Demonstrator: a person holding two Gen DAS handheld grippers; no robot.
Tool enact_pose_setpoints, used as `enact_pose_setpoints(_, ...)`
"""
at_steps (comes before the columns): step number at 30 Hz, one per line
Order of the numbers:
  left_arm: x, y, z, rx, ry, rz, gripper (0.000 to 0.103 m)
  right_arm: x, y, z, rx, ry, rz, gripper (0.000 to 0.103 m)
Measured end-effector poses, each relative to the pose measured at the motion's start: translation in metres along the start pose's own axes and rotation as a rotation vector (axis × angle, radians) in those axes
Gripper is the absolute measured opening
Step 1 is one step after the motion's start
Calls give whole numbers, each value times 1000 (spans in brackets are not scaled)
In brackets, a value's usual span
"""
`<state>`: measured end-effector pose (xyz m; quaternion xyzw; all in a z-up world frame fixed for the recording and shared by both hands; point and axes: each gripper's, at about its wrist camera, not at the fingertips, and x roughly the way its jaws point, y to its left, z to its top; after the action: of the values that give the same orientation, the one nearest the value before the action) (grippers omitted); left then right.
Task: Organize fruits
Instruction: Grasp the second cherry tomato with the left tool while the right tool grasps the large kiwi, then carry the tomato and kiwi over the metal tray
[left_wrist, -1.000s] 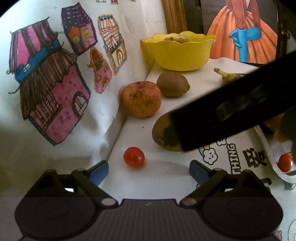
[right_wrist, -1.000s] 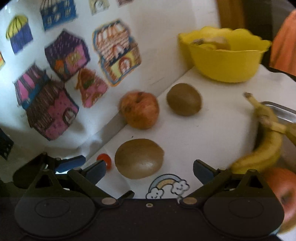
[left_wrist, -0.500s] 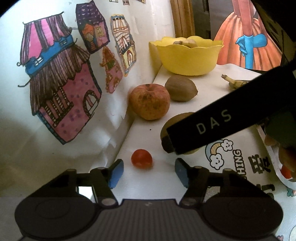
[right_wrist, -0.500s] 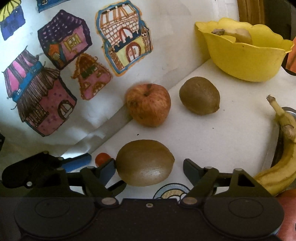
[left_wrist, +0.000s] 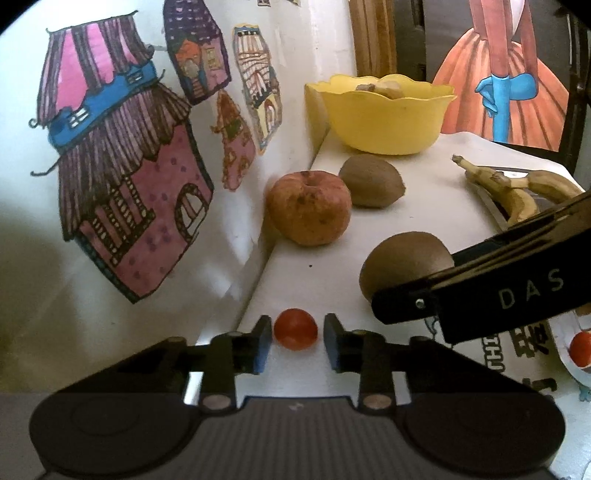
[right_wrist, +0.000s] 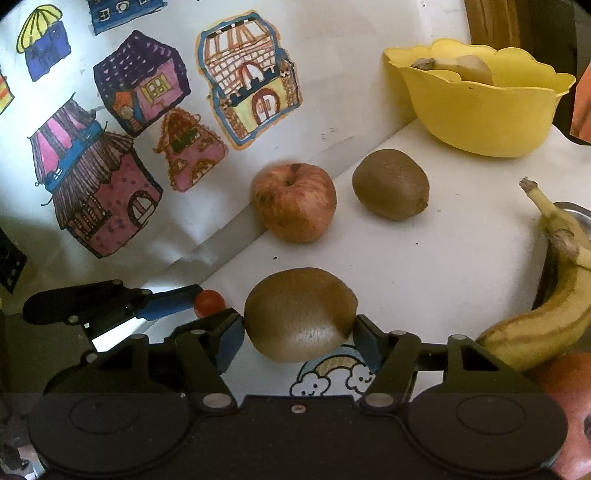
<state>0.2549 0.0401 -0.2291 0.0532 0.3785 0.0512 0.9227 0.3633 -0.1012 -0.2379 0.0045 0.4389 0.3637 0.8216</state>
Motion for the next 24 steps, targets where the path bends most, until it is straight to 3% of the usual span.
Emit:
enact_pose_setpoints(16, 3, 1, 5, -47, 22, -14, 26, 13, 3, 8, -25, -36, -16, 68)
enact_pose_setpoints(24, -4, -3, 2, -59, 38, -34, 26, 1, 4, -4, -13, -54, -20, 67)
